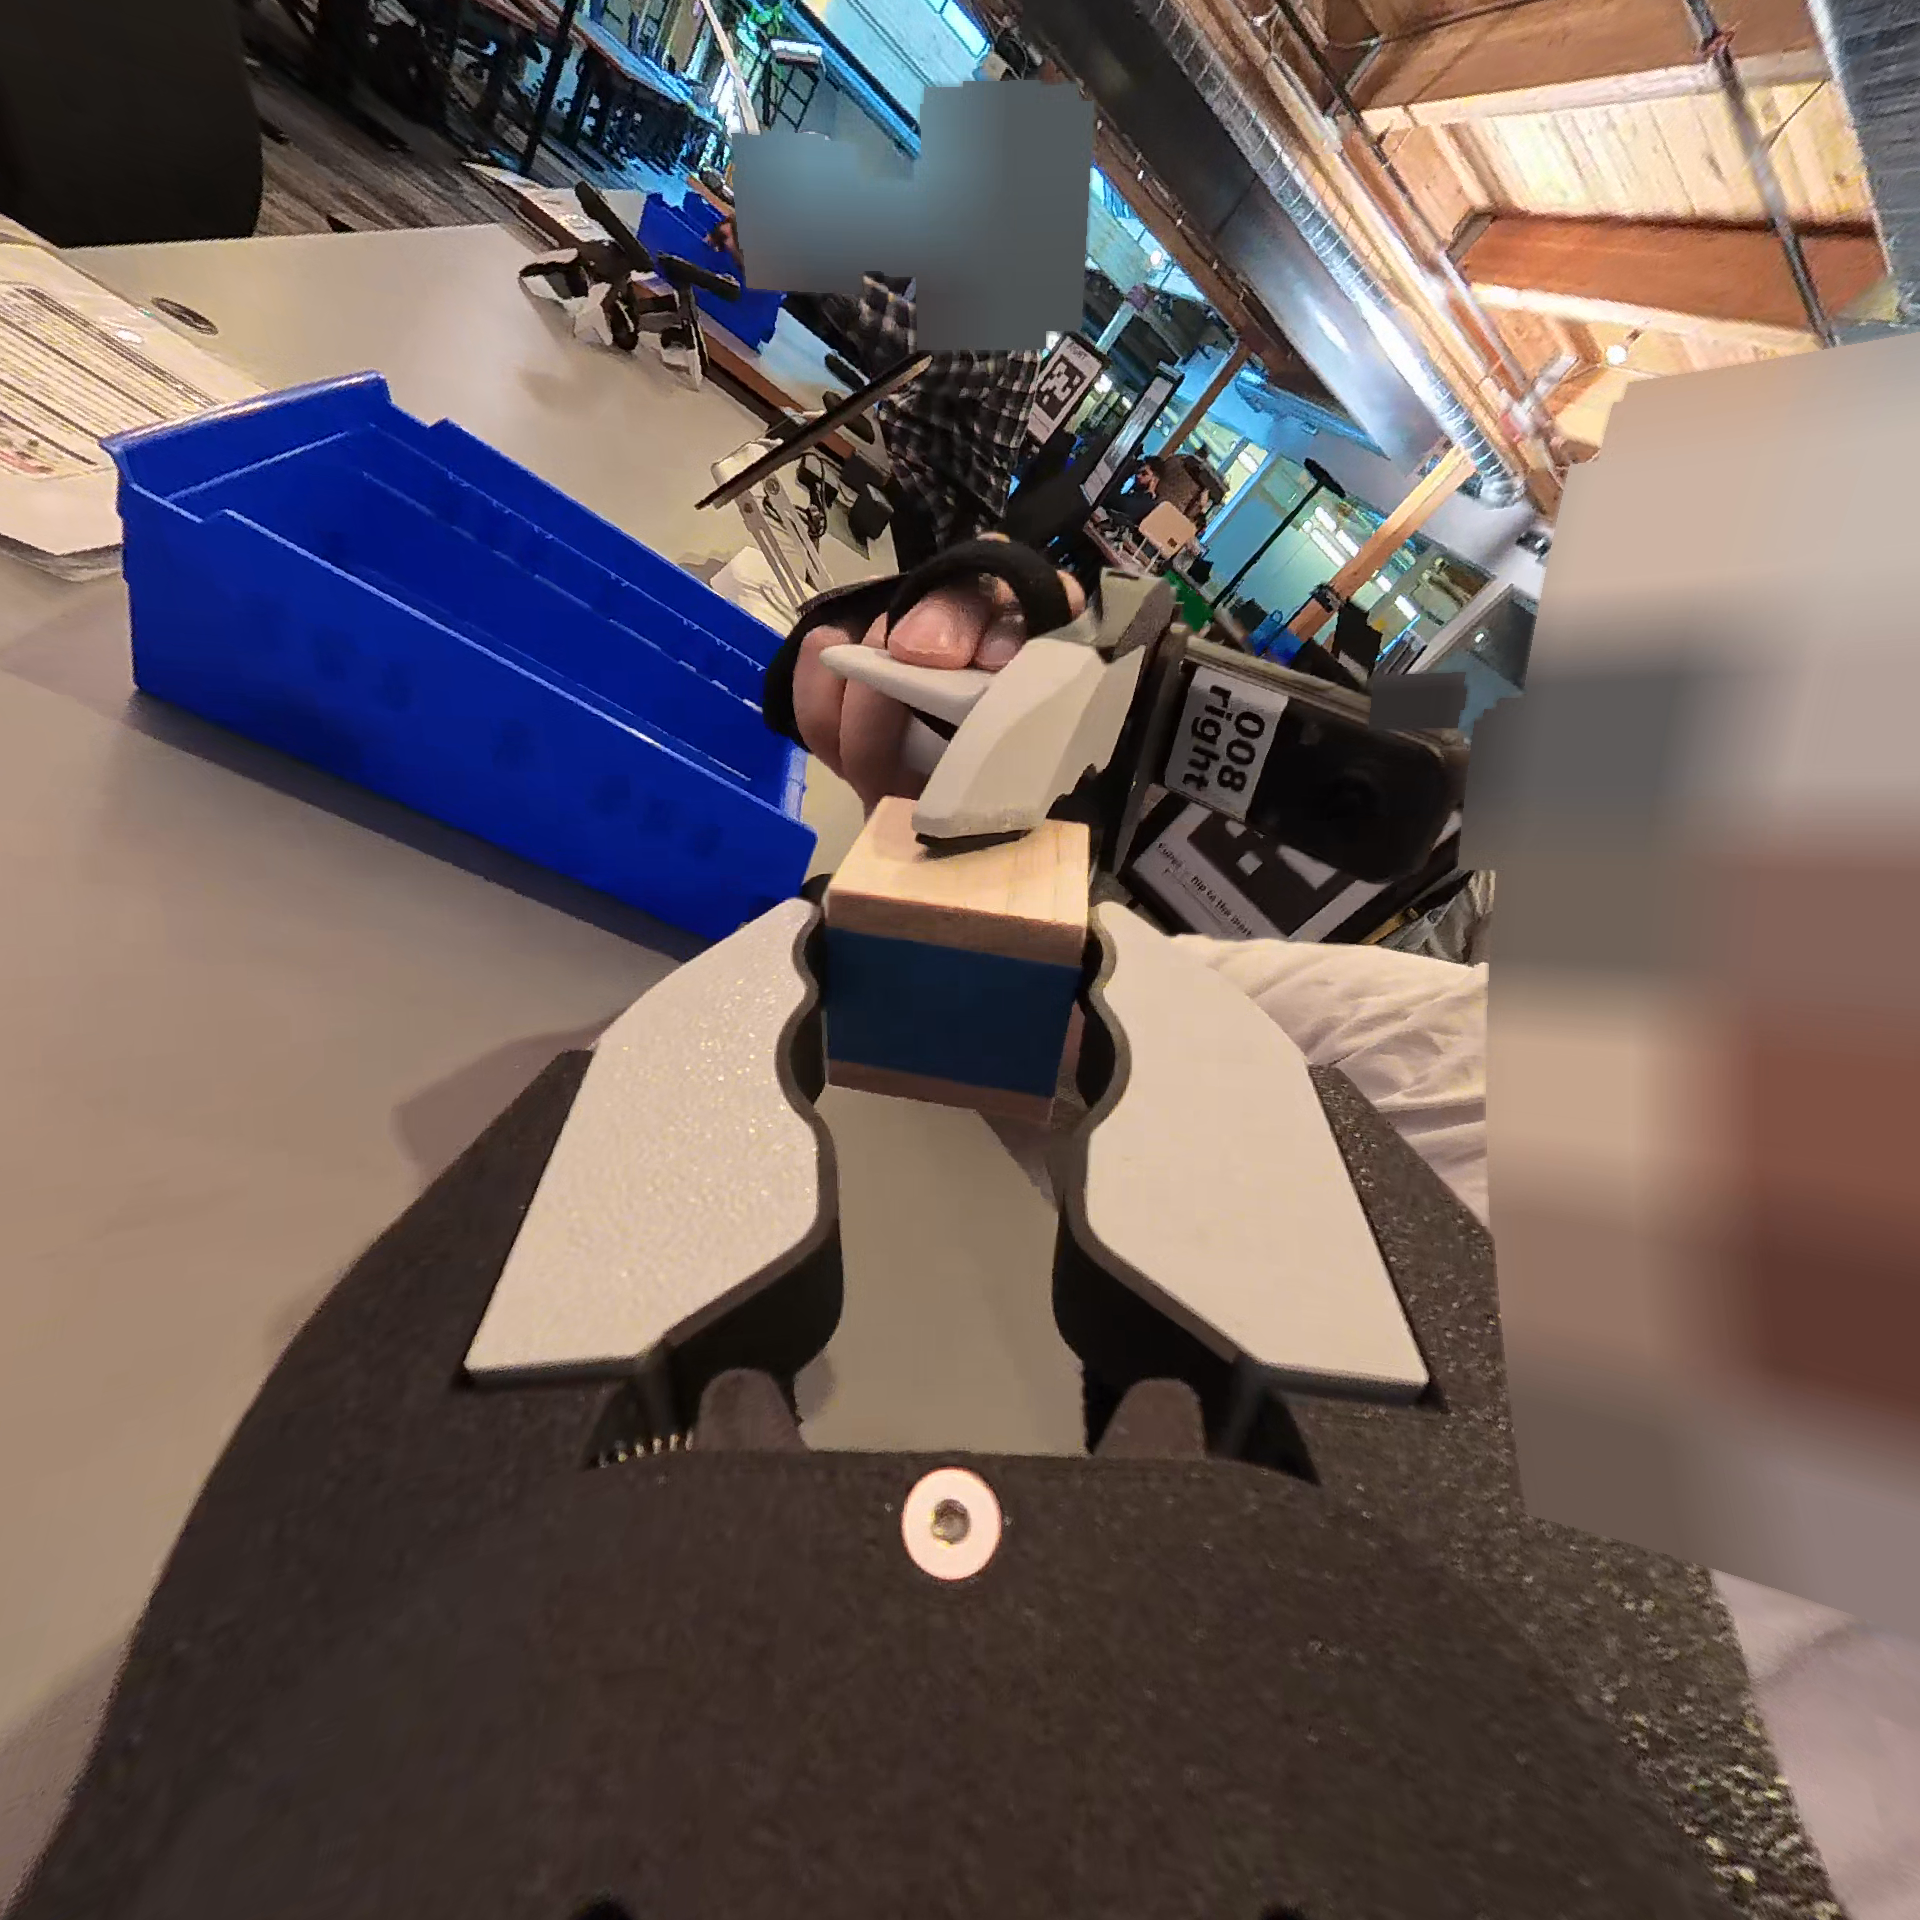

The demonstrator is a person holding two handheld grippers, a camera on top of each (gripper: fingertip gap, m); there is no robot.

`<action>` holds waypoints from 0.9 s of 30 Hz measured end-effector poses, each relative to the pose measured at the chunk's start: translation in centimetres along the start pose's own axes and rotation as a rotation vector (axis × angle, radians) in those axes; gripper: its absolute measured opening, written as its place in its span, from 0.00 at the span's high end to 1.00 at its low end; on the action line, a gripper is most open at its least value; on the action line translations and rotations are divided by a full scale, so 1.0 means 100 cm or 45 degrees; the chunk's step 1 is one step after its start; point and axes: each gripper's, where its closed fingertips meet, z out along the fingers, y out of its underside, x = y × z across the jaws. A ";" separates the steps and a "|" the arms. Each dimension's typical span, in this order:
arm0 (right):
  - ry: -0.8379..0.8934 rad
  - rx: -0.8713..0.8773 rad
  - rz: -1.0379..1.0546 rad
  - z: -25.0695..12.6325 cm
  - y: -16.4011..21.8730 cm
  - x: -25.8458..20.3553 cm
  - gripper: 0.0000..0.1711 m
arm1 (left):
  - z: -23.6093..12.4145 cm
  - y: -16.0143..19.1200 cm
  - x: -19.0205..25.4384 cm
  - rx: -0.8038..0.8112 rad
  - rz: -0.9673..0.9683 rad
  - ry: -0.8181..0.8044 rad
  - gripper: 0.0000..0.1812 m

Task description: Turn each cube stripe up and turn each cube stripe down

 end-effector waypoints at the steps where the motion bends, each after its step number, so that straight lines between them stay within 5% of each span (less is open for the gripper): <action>1: -0.029 0.005 0.018 -0.002 0.000 -0.001 0.73 | -0.003 -0.003 0.002 0.026 -0.023 0.019 0.72; 4: -0.054 -0.092 0.025 -0.020 0.014 0.011 0.73 | -0.022 -0.018 0.005 0.116 -0.012 0.014 0.68; 8: -0.076 -0.372 0.283 -0.089 0.071 0.046 0.73 | -0.055 -0.026 -0.002 0.108 0.185 -0.218 0.69; 11: -0.145 -0.711 0.524 -0.144 0.166 0.054 0.73 | -0.071 -0.031 0.009 0.118 0.289 -0.247 0.72; 14: -0.436 -1.179 0.760 -0.196 0.270 0.016 0.73 | -0.077 -0.034 0.015 0.119 0.375 -0.289 0.73; 17: -0.707 -1.457 0.812 -0.227 0.333 -0.028 0.73 | -0.075 -0.032 0.019 0.093 0.410 -0.292 0.75; 27: -1.052 -1.503 0.712 -0.209 0.377 -0.073 0.73 | -0.083 -0.033 -0.004 0.124 0.354 -0.343 0.75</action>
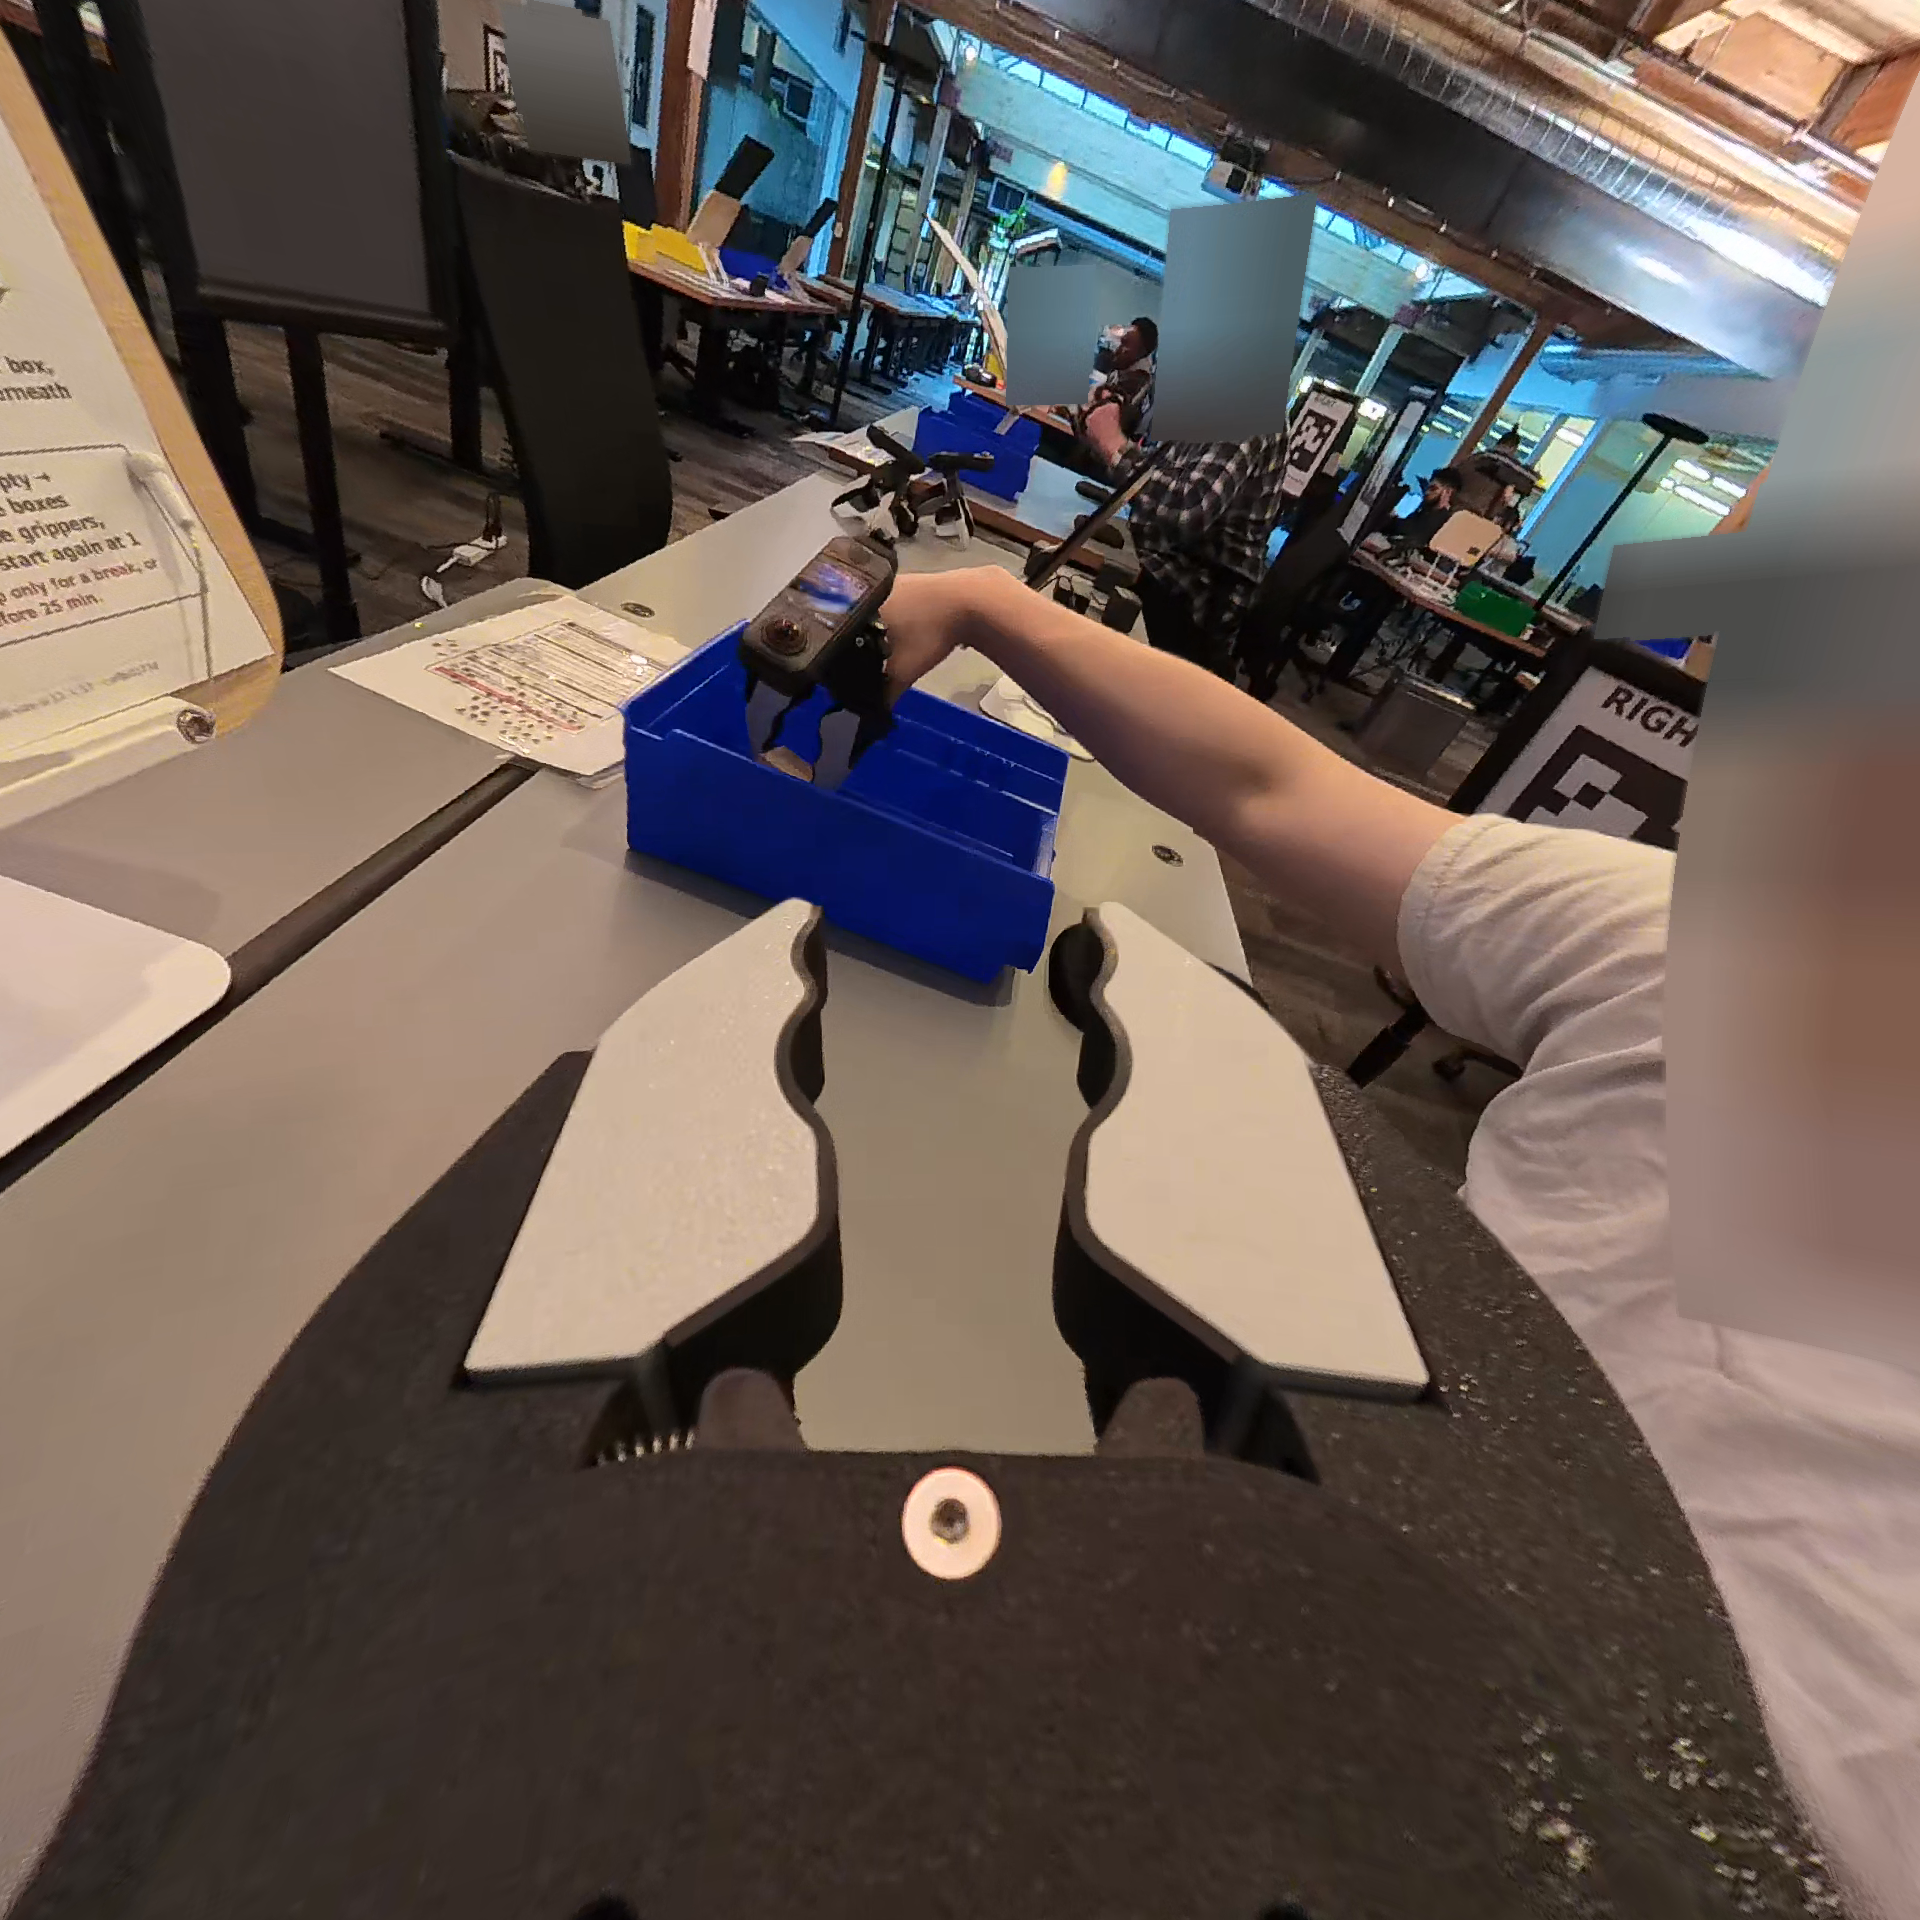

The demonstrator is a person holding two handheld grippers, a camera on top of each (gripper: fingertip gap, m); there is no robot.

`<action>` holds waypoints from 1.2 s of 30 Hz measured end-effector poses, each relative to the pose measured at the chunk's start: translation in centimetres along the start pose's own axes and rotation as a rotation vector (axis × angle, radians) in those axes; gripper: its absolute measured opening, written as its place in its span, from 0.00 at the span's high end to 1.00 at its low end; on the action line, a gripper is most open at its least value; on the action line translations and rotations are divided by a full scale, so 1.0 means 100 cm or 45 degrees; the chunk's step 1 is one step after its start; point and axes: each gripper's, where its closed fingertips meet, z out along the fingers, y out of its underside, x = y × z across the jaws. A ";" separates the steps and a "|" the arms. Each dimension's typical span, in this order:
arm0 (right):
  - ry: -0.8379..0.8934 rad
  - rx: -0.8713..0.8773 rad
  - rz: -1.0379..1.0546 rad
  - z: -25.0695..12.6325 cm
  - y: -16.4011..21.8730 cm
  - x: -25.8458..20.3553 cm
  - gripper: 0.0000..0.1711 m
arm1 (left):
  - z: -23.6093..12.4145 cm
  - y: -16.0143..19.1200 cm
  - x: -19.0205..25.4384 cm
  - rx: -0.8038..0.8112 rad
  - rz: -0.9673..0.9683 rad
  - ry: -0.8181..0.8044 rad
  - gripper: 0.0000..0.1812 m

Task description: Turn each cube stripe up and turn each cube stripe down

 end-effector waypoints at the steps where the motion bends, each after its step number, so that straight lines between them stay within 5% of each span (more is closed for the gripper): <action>1: -0.007 -0.009 -0.015 0.001 -0.001 0.000 0.73 | -0.002 -0.001 -0.001 0.007 0.002 -0.003 0.75; 8: -0.006 -0.046 -0.080 0.009 -0.007 0.001 0.73 | -0.016 -0.007 -0.010 0.054 -0.007 -0.043 0.75; 11: 0.076 -0.066 -0.084 0.000 -0.006 0.006 0.65 | -0.024 -0.009 -0.016 0.060 -0.014 -0.101 0.71; 16: 0.344 0.293 0.010 -0.063 -0.036 0.016 0.65 | -0.072 -0.014 -0.031 0.057 0.038 -0.330 0.65; 21: 0.646 0.947 0.102 -0.160 -0.091 -0.013 0.69 | -0.137 0.019 -0.054 -0.172 0.136 -0.670 0.66; 25: 0.698 1.431 0.104 -0.217 -0.127 -0.056 0.73 | -0.162 0.007 -0.056 -0.009 0.162 -0.709 0.72; 30: 0.665 1.396 0.163 -0.200 -0.130 -0.051 0.70 | -0.154 -0.004 -0.060 0.067 0.286 -0.653 0.76; 36: 0.611 1.351 0.243 -0.177 -0.116 -0.038 0.70 | -0.173 0.073 -0.130 -0.783 0.383 -0.798 0.77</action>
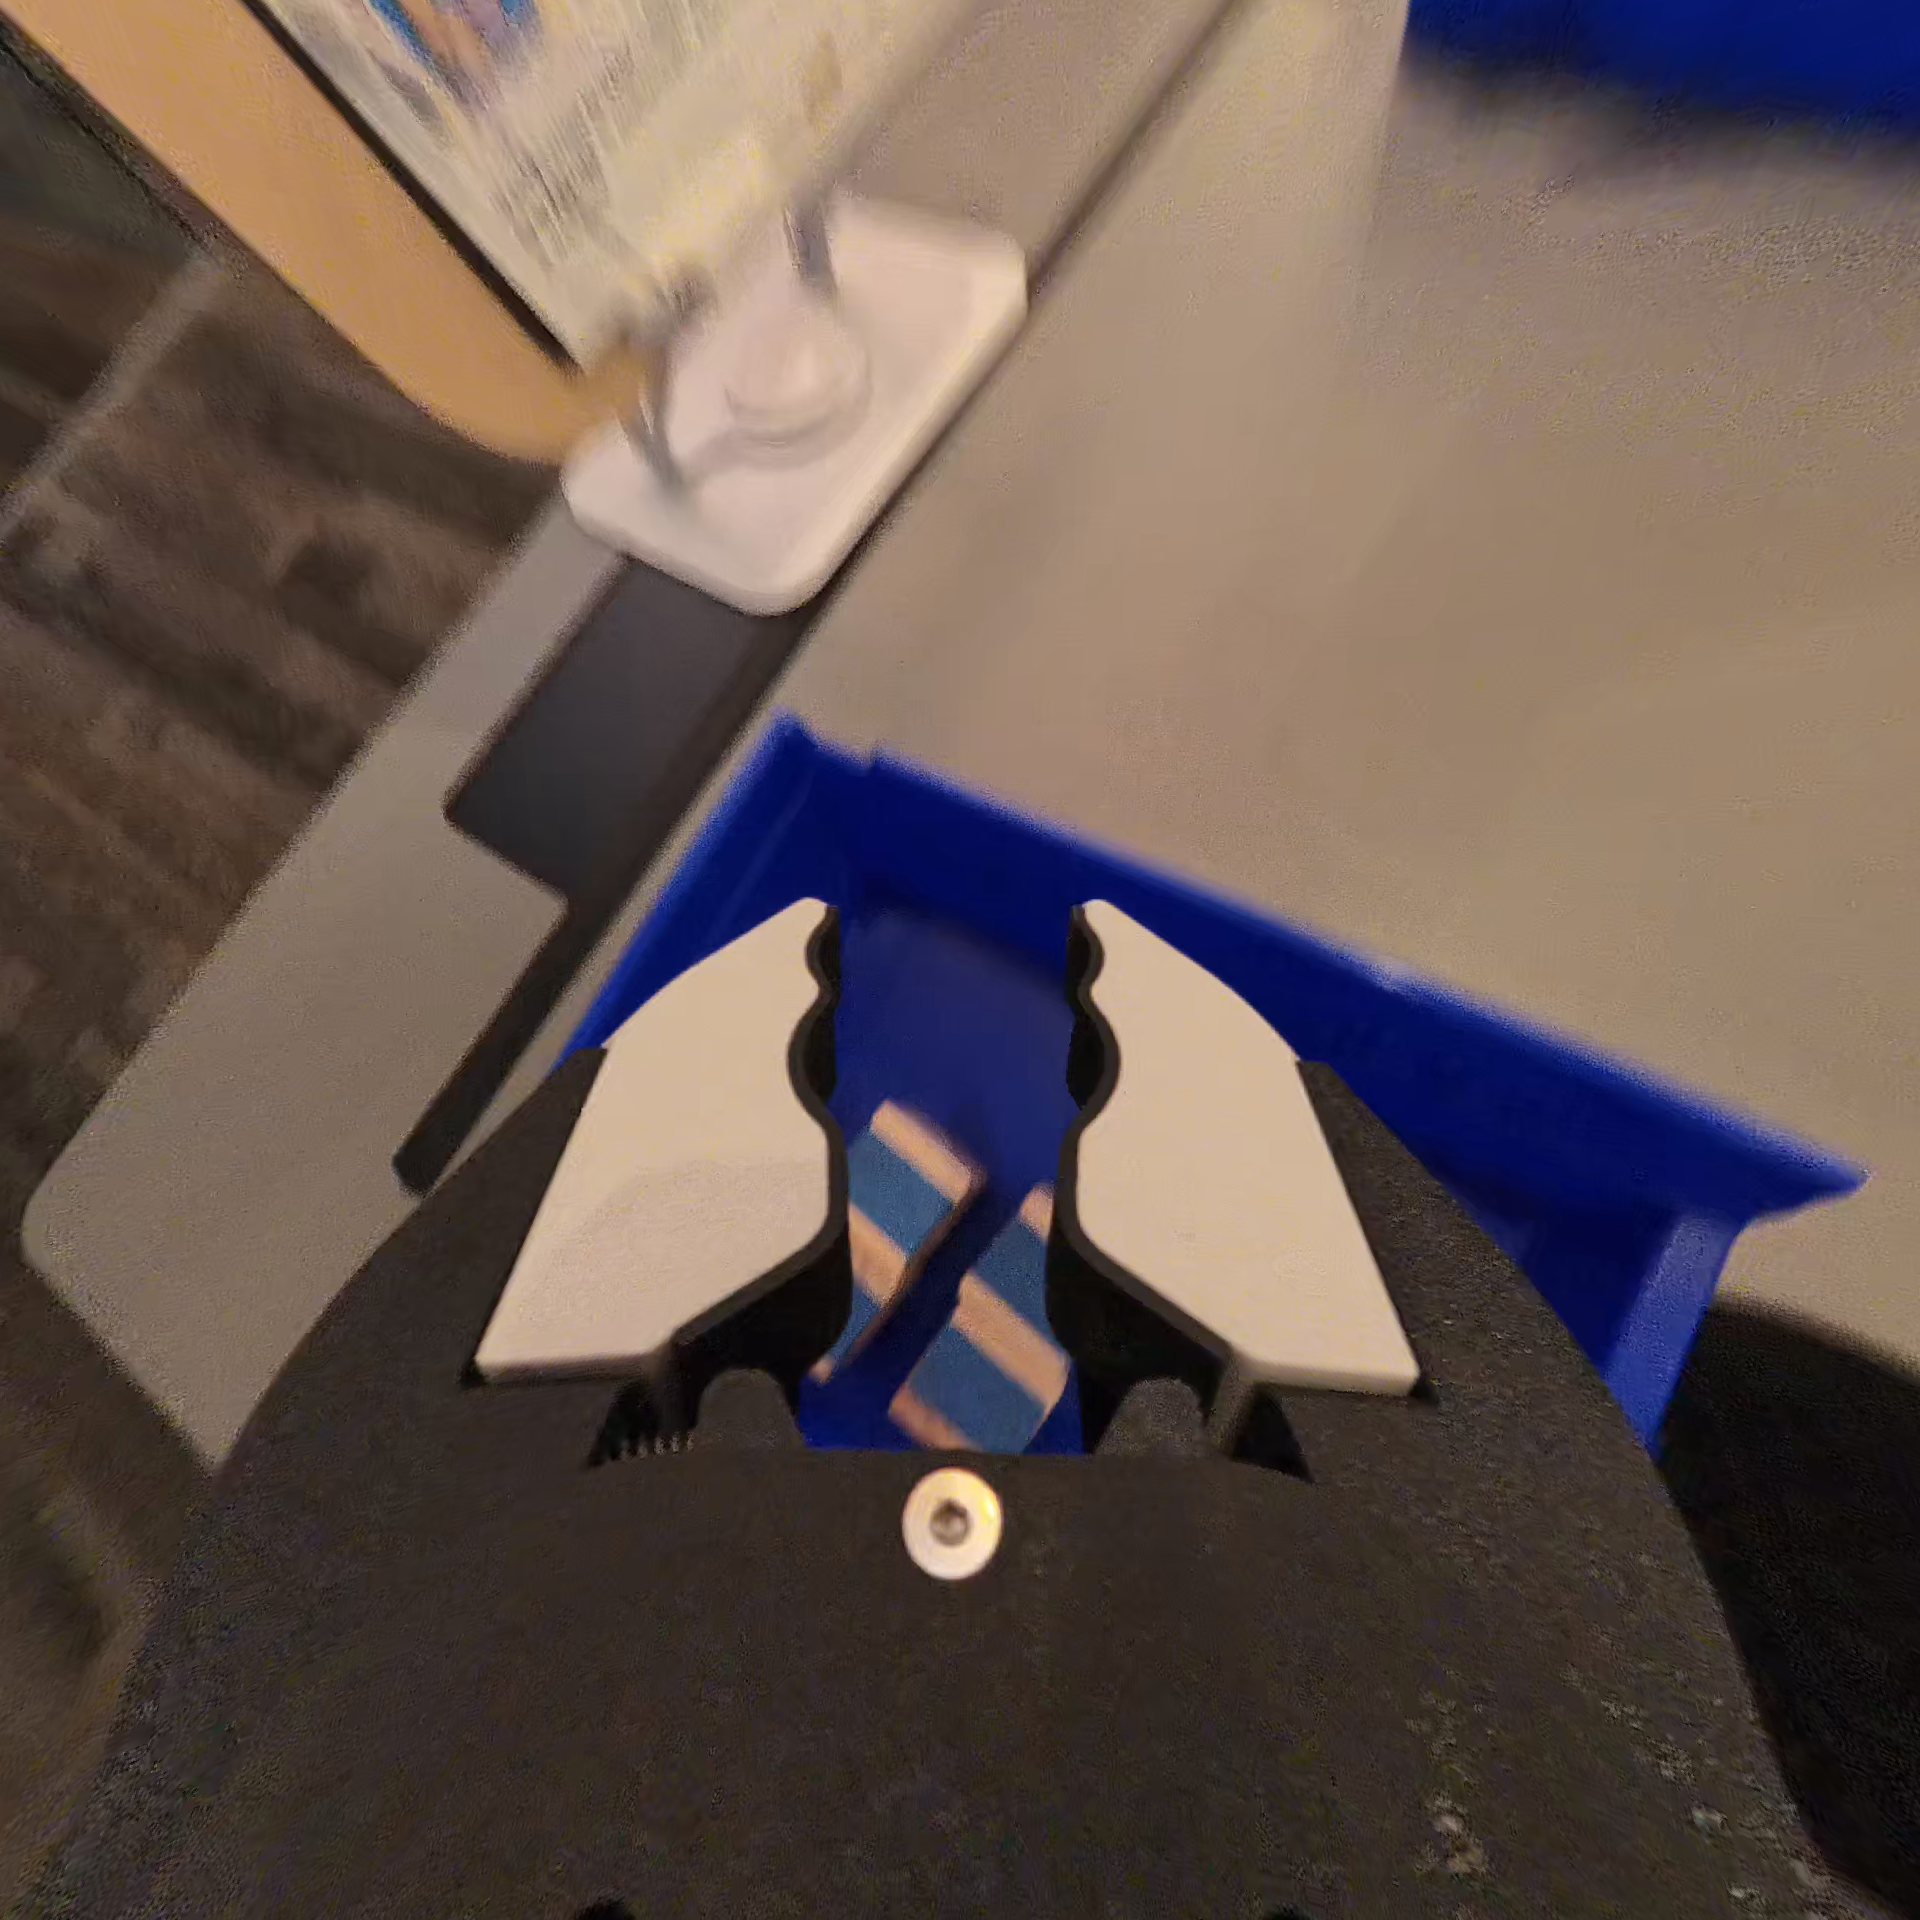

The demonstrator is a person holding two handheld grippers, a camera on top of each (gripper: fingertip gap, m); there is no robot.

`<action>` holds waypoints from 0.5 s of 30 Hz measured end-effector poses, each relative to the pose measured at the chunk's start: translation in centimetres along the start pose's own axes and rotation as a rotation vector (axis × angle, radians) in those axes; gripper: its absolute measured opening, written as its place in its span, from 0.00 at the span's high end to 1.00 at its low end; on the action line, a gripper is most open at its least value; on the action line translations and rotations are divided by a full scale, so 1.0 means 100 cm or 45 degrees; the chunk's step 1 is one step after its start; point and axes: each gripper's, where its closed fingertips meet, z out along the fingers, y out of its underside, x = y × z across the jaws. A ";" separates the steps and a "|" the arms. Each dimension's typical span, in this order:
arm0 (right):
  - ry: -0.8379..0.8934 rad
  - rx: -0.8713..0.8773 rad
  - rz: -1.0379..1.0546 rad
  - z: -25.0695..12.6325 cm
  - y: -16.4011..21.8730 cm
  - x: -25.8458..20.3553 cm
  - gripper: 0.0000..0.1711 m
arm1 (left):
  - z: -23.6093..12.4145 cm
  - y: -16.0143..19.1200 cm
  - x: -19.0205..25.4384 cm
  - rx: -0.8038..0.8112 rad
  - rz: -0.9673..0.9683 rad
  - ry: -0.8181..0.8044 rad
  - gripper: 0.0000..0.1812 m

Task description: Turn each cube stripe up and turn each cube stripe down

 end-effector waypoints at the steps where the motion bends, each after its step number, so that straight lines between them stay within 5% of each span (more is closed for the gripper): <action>1: 0.003 0.003 -0.001 0.000 0.000 0.001 0.70 | 0.008 0.015 0.004 -0.120 0.046 0.049 0.74; 15: -0.001 0.038 0.026 -0.003 -0.002 0.002 0.71 | 0.047 0.115 -0.015 -0.860 0.500 0.168 0.66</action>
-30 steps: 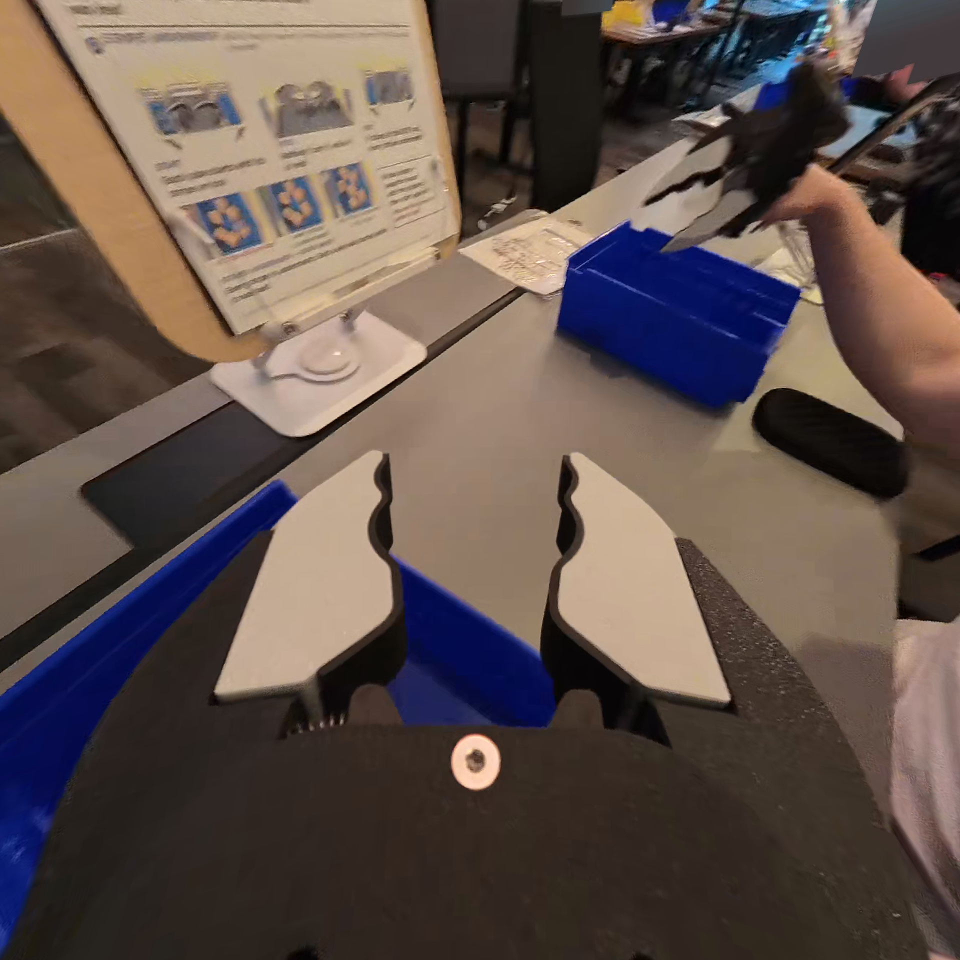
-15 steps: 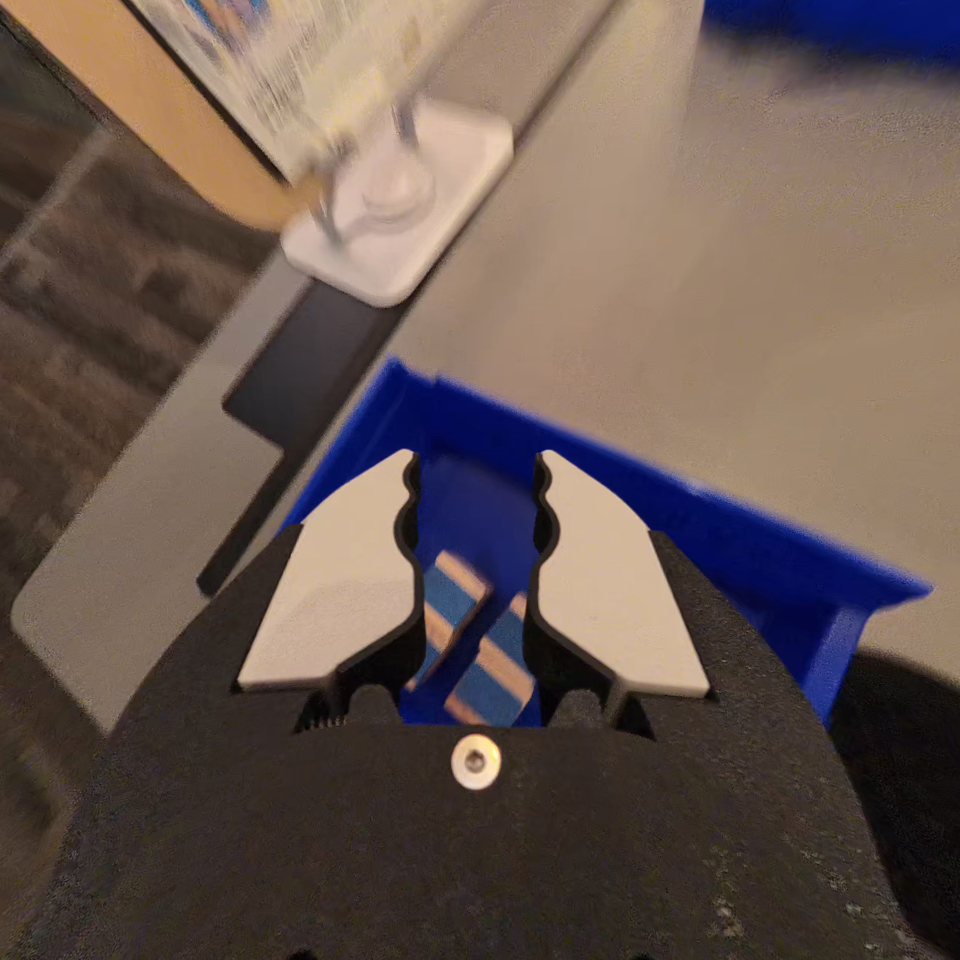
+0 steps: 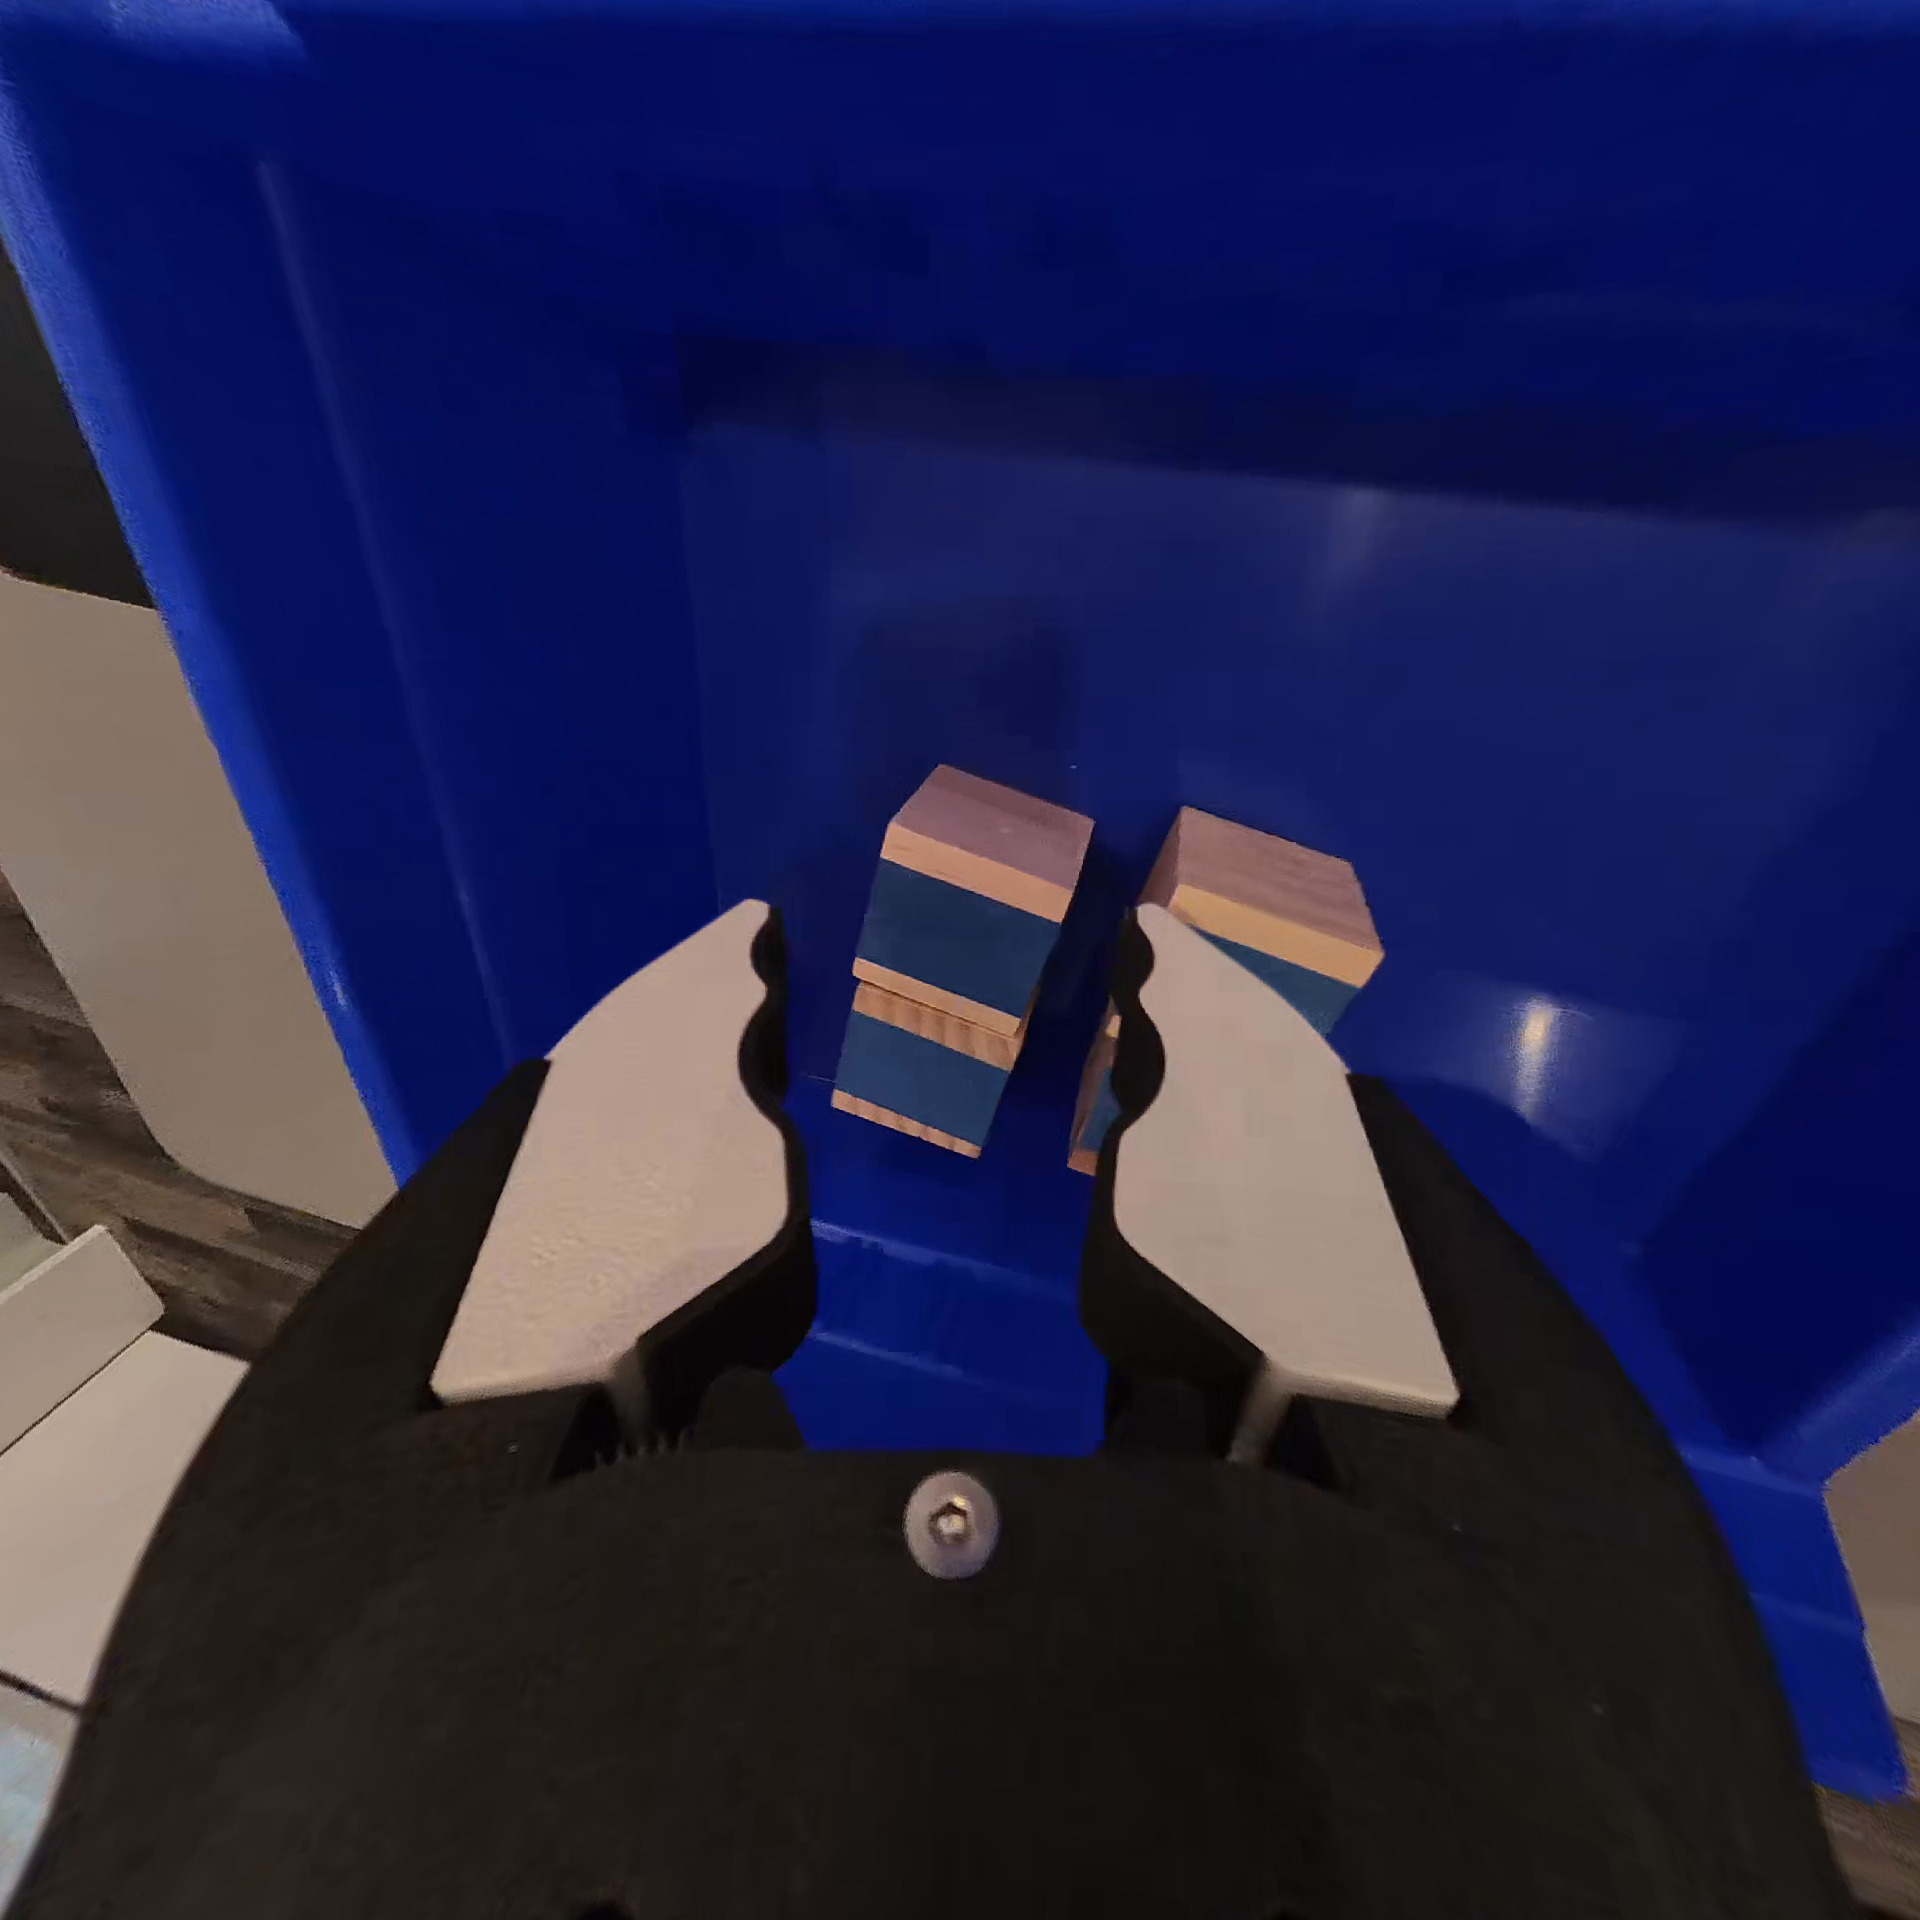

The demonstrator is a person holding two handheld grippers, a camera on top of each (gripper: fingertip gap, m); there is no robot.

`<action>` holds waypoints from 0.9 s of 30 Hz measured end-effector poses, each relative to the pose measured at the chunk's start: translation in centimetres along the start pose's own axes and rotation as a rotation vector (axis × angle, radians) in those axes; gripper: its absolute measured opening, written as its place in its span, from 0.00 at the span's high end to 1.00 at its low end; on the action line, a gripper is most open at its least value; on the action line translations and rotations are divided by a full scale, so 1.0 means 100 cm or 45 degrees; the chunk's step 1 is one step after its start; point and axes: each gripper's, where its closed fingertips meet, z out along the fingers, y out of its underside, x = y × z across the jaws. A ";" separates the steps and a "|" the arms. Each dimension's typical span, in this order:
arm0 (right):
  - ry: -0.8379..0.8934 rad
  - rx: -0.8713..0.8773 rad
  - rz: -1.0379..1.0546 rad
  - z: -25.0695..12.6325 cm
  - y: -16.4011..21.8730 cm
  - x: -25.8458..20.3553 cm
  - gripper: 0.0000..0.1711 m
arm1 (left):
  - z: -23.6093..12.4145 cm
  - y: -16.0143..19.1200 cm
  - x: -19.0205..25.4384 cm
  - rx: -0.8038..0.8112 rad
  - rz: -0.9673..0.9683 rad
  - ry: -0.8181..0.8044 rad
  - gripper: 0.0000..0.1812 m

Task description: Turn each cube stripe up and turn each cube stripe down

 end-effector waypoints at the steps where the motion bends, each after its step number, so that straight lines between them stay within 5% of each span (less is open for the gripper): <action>1: -0.002 0.001 0.002 0.000 0.000 -0.001 0.71 | 0.003 0.001 -0.001 -0.002 0.008 0.004 0.67; 18: -0.013 -0.021 0.016 0.004 0.008 0.001 0.72 | 0.026 0.017 -0.008 -0.131 0.007 0.006 0.74; 22: -0.025 0.013 -0.014 0.008 -0.004 -0.005 0.72 | -0.026 -0.013 -0.030 0.151 -0.163 -0.161 0.75; 27: -0.064 0.089 -0.111 0.036 -0.050 -0.035 0.72 | -0.137 -0.094 -0.024 0.882 -0.359 -0.265 0.74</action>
